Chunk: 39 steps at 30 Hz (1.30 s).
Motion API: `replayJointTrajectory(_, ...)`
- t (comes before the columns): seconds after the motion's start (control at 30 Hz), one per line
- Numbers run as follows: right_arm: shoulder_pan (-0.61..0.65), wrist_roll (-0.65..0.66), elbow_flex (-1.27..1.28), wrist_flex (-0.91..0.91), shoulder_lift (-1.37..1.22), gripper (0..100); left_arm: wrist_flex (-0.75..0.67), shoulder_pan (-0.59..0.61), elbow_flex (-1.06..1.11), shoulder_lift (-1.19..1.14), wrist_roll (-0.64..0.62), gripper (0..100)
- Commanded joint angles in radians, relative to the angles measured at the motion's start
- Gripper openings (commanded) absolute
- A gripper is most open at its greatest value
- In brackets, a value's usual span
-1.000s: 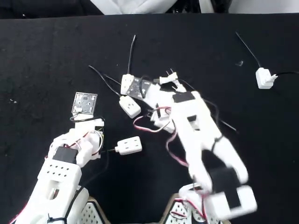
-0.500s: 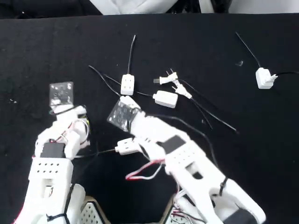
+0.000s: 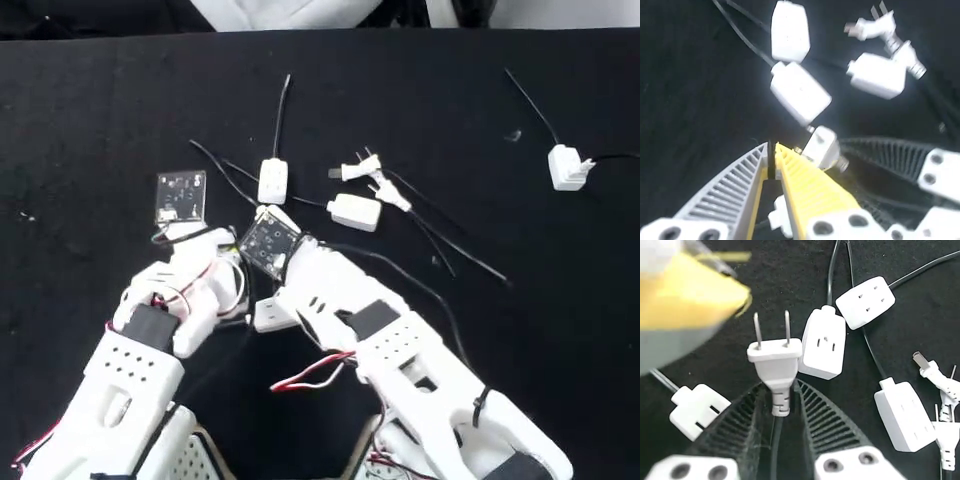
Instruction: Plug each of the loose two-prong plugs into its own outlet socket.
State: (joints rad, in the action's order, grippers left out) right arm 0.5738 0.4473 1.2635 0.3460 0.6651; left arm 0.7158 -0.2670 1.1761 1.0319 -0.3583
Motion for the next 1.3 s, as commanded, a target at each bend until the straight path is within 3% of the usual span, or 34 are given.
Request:
replayJointTrajectory(0.0, 0.008, -0.006, -0.002, -0.025, 0.039, 1.1, -0.084, -0.013, -0.005, 0.018, -0.075, 3)
replayJointTrajectory(0.5, -0.009, 0.000, -0.008, -0.025, 0.038, 1.1, -0.107, -0.024, -0.008, 0.018, -0.094, 3)
replayJointTrajectory(0.7, -0.009, 0.000, -0.008, -0.025, 0.036, 1.1, -0.104, -0.025, -0.015, 0.018, 0.035, 3)
replayJointTrajectory(0.97, -0.011, -0.009, -0.002, -0.021, 0.039, 1.1, -0.104, -0.019, -0.008, 0.018, 0.031, 3)
replayJointTrajectory(1.17, -0.014, -0.107, -0.007, -0.026, 0.041, 1.1, -0.107, -0.022, -0.008, 0.018, -0.183, 4)
replayJointTrajectory(1.27, -0.032, -0.112, -0.008, -0.044, 0.041, 1.1, -0.114, -0.018, -0.019, 0.018, -0.226, 6)
